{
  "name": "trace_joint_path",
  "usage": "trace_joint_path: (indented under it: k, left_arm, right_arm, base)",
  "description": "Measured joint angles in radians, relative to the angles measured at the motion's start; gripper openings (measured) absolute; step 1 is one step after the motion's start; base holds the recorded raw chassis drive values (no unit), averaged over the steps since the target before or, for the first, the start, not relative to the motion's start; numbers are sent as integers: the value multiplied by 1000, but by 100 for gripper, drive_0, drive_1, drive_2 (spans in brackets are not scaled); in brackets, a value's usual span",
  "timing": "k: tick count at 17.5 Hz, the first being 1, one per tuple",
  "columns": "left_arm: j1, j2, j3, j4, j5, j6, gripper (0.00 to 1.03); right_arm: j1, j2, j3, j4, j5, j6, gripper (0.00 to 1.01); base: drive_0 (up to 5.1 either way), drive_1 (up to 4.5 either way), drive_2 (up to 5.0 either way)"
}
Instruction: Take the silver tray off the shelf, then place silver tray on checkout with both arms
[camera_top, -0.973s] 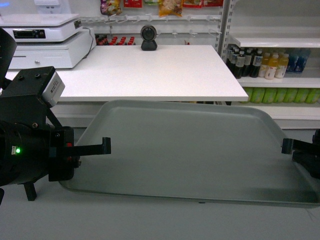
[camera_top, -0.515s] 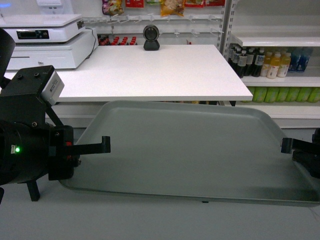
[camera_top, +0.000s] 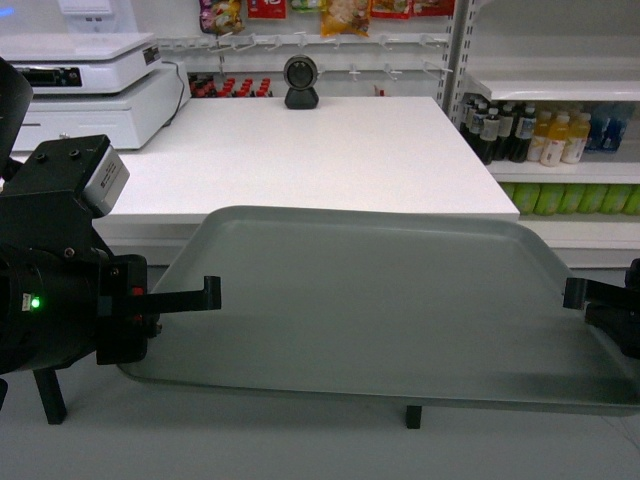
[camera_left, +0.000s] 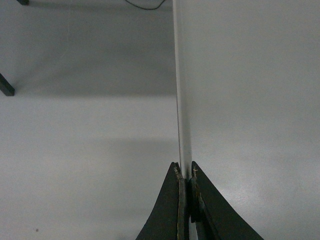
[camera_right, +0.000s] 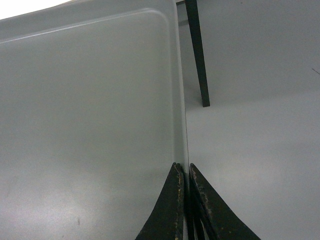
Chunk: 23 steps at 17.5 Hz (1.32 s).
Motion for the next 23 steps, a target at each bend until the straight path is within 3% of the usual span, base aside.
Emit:
trace_joint_path:
  k: [23]
  left_arm:
    - [0, 2, 0, 1, 0, 0, 3]
  right_arm:
    - [0, 0, 0, -1, -2, 0, 3]
  base:
    - [8, 415, -399]
